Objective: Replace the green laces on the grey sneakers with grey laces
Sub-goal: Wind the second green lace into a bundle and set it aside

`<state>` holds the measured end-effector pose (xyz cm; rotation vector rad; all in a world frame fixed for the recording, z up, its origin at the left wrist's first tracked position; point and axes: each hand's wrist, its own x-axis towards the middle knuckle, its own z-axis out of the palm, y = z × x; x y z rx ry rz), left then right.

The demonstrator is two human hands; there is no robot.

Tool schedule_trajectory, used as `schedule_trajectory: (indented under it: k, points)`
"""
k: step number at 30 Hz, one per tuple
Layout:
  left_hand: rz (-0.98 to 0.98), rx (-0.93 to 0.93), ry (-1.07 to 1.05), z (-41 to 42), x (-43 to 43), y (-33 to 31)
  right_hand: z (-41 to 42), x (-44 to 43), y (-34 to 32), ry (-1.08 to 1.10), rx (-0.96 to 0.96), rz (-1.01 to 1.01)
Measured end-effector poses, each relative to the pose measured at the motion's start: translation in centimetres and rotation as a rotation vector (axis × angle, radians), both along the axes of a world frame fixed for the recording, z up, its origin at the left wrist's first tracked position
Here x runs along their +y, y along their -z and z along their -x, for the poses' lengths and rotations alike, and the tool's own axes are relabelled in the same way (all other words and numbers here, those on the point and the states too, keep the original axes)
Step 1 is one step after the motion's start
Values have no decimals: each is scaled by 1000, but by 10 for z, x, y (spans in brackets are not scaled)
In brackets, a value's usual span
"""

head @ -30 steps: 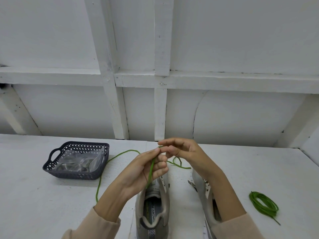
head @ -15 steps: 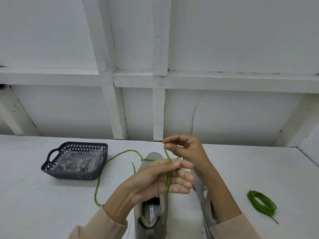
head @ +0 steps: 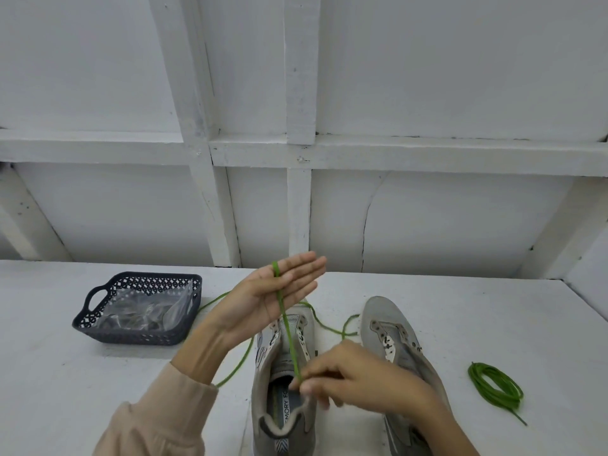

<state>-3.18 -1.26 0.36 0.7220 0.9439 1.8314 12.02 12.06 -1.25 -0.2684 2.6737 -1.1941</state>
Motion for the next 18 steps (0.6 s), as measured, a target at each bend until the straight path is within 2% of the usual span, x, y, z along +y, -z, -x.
schedule_trajectory:
  k: [3, 6, 12, 18]
  points:
    - [39, 56, 12, 0, 2, 10, -7, -2, -22, -130, 8, -87]
    - [62, 73, 69, -8, 5, 18, -5, -2, -47, -160, 84, -188]
    - [80, 6, 211, -24, 6, 24, 15, 20, -84, 26, 252, -238]
    - [15, -50, 277, -30, 8, 23, 32, 32, -89, 167, 384, -114]
